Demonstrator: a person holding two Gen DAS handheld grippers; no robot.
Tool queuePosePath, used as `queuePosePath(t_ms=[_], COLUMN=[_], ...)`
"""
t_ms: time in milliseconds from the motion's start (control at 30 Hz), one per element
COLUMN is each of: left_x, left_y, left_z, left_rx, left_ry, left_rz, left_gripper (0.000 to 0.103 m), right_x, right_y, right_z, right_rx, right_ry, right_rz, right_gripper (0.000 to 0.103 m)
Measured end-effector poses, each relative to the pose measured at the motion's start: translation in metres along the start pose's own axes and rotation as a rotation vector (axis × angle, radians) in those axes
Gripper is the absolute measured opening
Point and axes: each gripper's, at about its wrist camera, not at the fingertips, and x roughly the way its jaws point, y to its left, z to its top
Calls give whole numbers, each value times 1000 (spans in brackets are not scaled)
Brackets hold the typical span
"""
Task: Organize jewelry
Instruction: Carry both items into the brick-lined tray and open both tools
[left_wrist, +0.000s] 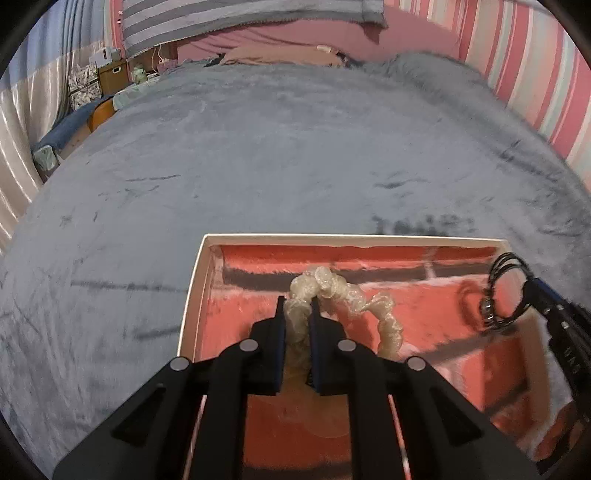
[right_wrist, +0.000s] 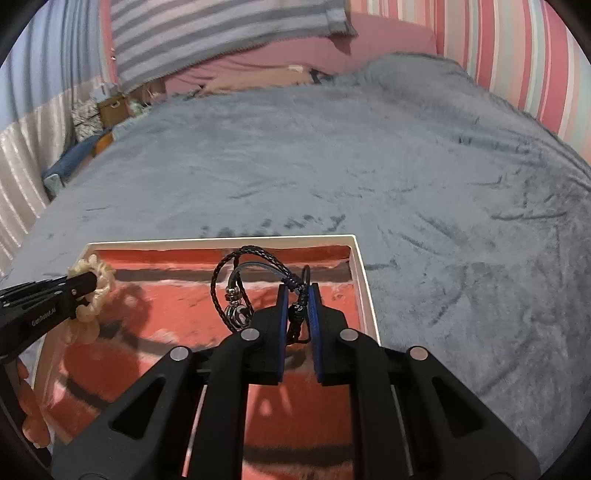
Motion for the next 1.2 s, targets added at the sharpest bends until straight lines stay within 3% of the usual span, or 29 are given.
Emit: queuePosePath(t_ms=[267, 600, 667, 700, 733, 933, 1067, 1200], left_x=[42, 47, 47, 45, 42, -1, -48, -97], left_y=[-4, -9, -7, -4, -3, 13, 19, 34], left_z=[6, 7, 7, 7, 6, -4, -22, -52], left_rx=[9, 37, 31, 26, 22, -17, 1, 2], left_ry=[111, 122, 122, 119, 109, 49, -40, -113], left_rz=[18, 41, 50, 53, 54, 22, 44, 47], left_gripper=[12, 16, 29, 41, 48, 49, 65, 71], right_x=[42, 58, 55, 53, 49, 6, -36, -76], right_y=[-1, 1, 1, 1, 0, -5, -4, 1], right_z=[12, 8, 7, 7, 7, 3, -8, -28], right_rx=[-4, -11, -15, -17, -19, -2, -4, -8], right_ry=[112, 198, 184, 176, 165, 74, 3, -61], right_rz=[-60, -54, -53, -49, -43, -8, -1, 0], right_gripper=[12, 13, 14, 15, 21, 39, 50, 62])
